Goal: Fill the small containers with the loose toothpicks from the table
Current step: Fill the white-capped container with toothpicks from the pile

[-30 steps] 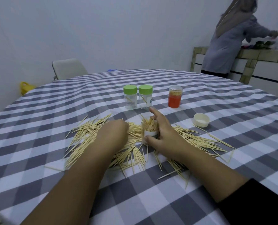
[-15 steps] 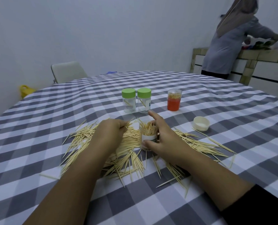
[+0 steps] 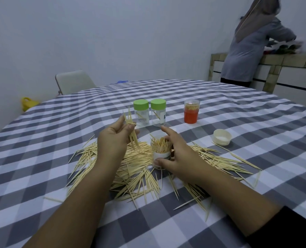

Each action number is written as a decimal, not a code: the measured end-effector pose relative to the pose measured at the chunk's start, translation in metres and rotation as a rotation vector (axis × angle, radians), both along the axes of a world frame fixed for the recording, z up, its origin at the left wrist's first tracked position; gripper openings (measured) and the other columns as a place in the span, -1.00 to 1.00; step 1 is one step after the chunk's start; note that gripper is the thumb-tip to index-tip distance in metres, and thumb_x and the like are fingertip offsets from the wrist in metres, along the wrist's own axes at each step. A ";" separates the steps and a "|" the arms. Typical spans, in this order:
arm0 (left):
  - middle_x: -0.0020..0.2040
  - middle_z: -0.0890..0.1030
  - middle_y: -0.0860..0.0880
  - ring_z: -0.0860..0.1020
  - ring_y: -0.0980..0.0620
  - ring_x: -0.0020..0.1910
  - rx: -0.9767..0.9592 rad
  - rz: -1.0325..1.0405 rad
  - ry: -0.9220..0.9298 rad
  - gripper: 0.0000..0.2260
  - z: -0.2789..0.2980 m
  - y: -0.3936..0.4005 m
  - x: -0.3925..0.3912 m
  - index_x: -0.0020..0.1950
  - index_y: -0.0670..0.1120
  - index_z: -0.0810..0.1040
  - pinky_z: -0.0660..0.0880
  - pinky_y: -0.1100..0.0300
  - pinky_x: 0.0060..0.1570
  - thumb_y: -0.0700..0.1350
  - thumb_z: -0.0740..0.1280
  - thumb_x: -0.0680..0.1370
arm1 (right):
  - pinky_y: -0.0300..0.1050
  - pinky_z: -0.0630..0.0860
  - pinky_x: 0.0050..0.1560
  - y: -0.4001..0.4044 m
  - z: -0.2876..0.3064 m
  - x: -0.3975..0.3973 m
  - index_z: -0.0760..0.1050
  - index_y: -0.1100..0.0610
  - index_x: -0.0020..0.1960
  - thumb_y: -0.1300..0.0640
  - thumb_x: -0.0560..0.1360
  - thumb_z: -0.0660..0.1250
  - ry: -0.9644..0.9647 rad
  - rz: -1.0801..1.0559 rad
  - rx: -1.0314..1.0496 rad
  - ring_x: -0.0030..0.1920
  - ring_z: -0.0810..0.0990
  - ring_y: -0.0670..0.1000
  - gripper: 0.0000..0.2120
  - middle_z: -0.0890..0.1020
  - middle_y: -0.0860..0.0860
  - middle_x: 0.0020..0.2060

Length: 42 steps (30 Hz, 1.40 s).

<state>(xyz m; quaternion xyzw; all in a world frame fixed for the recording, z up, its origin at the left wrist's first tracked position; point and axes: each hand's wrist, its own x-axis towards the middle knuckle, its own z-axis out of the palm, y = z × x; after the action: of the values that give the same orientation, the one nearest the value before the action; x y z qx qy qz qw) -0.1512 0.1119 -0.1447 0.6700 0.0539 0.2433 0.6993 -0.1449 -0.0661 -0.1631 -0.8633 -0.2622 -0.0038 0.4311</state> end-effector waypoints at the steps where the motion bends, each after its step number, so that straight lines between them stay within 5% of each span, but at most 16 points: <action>1: 0.05 0.66 -0.06 0.68 0.04 -0.09 -0.051 -0.012 -0.015 -0.55 0.001 -0.001 0.000 0.42 -0.20 0.37 0.58 0.15 -0.02 -0.26 0.34 0.53 | -0.03 0.44 0.29 0.001 0.000 0.000 -0.03 -0.19 0.50 0.06 0.43 0.45 0.004 0.001 0.001 0.29 0.40 -0.04 -0.15 0.29 -0.02 0.39; 4: 0.07 0.65 -0.15 0.67 0.00 -0.06 -0.146 -0.046 -0.056 -0.65 0.006 -0.006 -0.001 0.33 -0.23 0.47 0.61 0.15 -0.11 -0.26 0.33 0.54 | -0.06 0.43 0.28 0.005 -0.001 -0.001 -0.04 -0.16 0.52 0.05 0.40 0.48 0.016 -0.005 -0.008 0.26 0.41 -0.06 -0.10 0.31 -0.06 0.37; 8: -0.18 0.70 0.00 0.67 0.02 -0.08 -0.168 -0.042 -0.134 -0.85 0.014 -0.010 -0.004 0.06 -0.08 0.62 0.61 0.12 -0.10 -0.24 0.32 0.55 | -0.11 0.43 0.26 0.007 -0.002 -0.002 -0.05 -0.14 0.52 0.03 0.38 0.49 0.014 -0.018 -0.018 0.23 0.43 -0.08 -0.08 0.32 -0.09 0.36; 12: -0.10 0.69 -0.03 0.67 0.00 -0.04 -0.255 -0.012 -0.214 -0.75 0.020 -0.010 -0.006 0.22 -0.19 0.56 0.61 0.19 -0.06 -0.26 0.31 0.54 | -0.08 0.44 0.26 0.008 -0.001 -0.002 -0.05 -0.14 0.52 0.05 0.39 0.49 0.036 -0.018 -0.007 0.23 0.45 -0.06 -0.08 0.33 -0.10 0.35; 18: -0.05 0.69 -0.03 0.65 -0.02 -0.01 -0.249 -0.116 -0.170 -0.80 0.014 -0.025 -0.004 0.13 -0.12 0.61 0.60 0.11 -0.02 -0.25 0.32 0.53 | -0.03 0.46 0.25 0.014 -0.003 -0.005 -0.08 -0.14 0.52 0.05 0.37 0.51 0.043 -0.003 0.021 0.20 0.48 -0.05 -0.04 0.36 -0.10 0.31; 22: -0.01 0.70 -0.06 0.63 0.00 0.07 -0.171 -0.170 -0.098 -0.74 0.004 -0.035 -0.005 0.19 -0.17 0.60 0.50 -0.04 0.20 -0.23 0.35 0.51 | -0.05 0.52 0.16 0.014 -0.004 -0.004 -0.11 -0.14 0.52 0.11 0.39 0.49 0.041 0.016 0.083 0.10 0.54 -0.10 -0.03 0.43 -0.12 0.20; 28: 0.01 0.69 0.03 0.61 0.14 0.10 -0.042 -0.215 -0.033 -0.79 -0.002 -0.032 -0.004 0.12 -0.12 0.64 0.48 0.14 0.18 -0.22 0.36 0.51 | -0.15 0.51 0.13 0.007 -0.001 -0.005 -0.17 -0.15 0.52 0.12 0.40 0.48 0.026 0.005 0.093 0.09 0.54 -0.14 -0.01 0.42 -0.10 0.26; 33: 0.00 0.70 0.03 0.61 0.12 0.09 -0.032 -0.274 -0.014 -0.79 -0.005 -0.034 -0.005 0.12 -0.11 0.64 0.50 0.22 0.08 -0.22 0.37 0.50 | -0.33 0.26 0.24 0.006 0.005 -0.011 0.02 -0.13 0.52 -0.08 0.45 0.38 -0.099 -0.046 0.221 0.37 0.23 -0.21 -0.23 0.26 -0.18 0.37; 36: 0.00 0.70 0.02 0.62 0.11 0.09 -0.016 -0.275 -0.031 -0.81 -0.005 -0.035 -0.005 0.11 -0.10 0.64 0.51 0.18 0.11 -0.23 0.35 0.51 | -0.50 0.32 0.05 0.005 0.008 -0.009 0.30 -0.09 0.42 -0.02 0.51 0.31 -0.231 -0.130 0.361 0.15 0.40 -0.26 -0.50 0.44 -0.18 0.12; 39: 0.01 0.69 0.01 0.62 0.10 0.09 0.008 -0.270 -0.045 -0.79 -0.005 -0.036 -0.006 0.12 -0.12 0.64 0.49 0.14 0.17 -0.23 0.36 0.51 | -0.47 0.39 -0.09 0.005 0.008 -0.008 0.51 0.01 0.26 0.10 0.52 0.32 -0.258 -0.137 0.474 -0.06 0.49 -0.26 -0.69 0.50 -0.15 -0.13; 42: 0.02 0.69 0.03 0.62 0.12 0.09 0.035 -0.272 -0.057 -0.79 -0.005 -0.036 -0.007 0.13 -0.10 0.64 0.50 0.19 0.15 -0.23 0.37 0.50 | -0.41 0.45 -0.07 0.005 0.008 -0.009 0.56 0.01 0.18 0.14 0.52 0.33 -0.250 -0.099 0.537 -0.08 0.55 -0.22 -0.76 0.56 -0.12 -0.17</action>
<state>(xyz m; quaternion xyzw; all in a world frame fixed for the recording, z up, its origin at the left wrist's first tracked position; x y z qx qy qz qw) -0.1582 0.0756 -0.1498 0.6759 -0.0617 0.1660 0.7154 -0.1543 -0.0610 -0.1552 -0.7232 -0.2604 -0.2001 0.6076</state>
